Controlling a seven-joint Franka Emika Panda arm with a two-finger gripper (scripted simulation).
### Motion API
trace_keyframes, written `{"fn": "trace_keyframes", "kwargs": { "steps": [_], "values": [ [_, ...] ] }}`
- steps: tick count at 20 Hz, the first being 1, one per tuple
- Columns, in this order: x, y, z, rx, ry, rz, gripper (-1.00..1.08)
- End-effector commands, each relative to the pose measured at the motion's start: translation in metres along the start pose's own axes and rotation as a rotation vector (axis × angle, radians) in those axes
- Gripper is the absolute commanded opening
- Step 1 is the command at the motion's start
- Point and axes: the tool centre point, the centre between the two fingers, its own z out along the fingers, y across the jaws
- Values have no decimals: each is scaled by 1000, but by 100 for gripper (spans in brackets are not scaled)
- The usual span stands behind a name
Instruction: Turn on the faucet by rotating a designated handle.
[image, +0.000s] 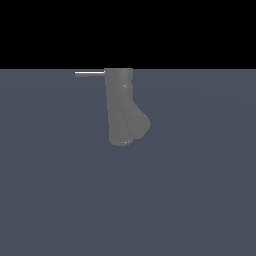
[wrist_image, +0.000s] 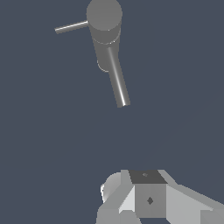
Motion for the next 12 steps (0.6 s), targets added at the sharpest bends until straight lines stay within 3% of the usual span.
{"fn": "trace_keyframes", "kwargs": {
  "steps": [1, 12],
  "values": [
    [0, 0, 0, 0, 0, 0, -100],
    [7, -16, 11, -1, -2, 59, -100]
  ]
}}
